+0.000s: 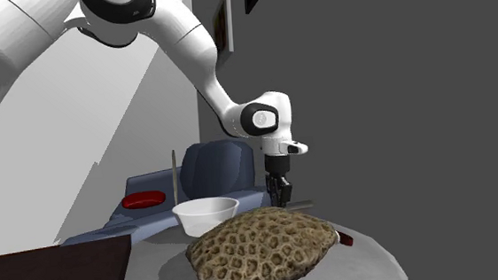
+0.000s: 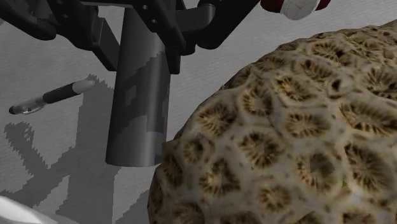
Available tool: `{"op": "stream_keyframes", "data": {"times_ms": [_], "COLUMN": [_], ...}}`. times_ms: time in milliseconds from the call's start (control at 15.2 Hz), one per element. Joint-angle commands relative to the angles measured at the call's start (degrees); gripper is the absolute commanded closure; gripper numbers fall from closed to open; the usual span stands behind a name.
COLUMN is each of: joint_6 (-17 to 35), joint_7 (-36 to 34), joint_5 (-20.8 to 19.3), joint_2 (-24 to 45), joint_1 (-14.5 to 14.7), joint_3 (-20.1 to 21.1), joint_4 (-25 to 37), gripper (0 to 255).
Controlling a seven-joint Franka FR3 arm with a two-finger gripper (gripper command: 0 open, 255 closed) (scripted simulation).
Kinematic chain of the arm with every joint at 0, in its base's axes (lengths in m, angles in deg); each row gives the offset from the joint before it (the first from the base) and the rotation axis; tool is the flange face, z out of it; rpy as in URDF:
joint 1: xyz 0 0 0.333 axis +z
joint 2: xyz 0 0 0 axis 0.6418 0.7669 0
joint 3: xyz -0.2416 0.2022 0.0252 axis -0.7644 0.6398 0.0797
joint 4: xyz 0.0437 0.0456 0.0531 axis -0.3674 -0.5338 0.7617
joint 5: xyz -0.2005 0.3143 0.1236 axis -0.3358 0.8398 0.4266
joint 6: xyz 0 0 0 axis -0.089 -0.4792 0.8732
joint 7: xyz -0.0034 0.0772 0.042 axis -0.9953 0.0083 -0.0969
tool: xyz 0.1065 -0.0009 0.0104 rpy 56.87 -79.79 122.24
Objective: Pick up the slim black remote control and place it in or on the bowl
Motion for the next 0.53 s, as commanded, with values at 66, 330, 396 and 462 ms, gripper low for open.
{"op": "stream_keyframes", "data": {"times_ms": [66, 330, 396, 462], "joint_6": [-1.5, -3.6, -4.1, -4.6], "joint_7": [-0.1, -0.2, -0.3, -0.3], "joint_5": [0.0, 0.1, 0.1, 0.1], "joint_2": [-1.8, -3.9, -4.4, -4.9], "joint_1": [-0.1, -0.1, -0.1, -0.2], "joint_3": [0.0, 0.1, 0.1, 0.1], "joint_4": [-0.2, -0.3, -0.2, -0.2], "gripper": [255, 255, 255, 255]}}
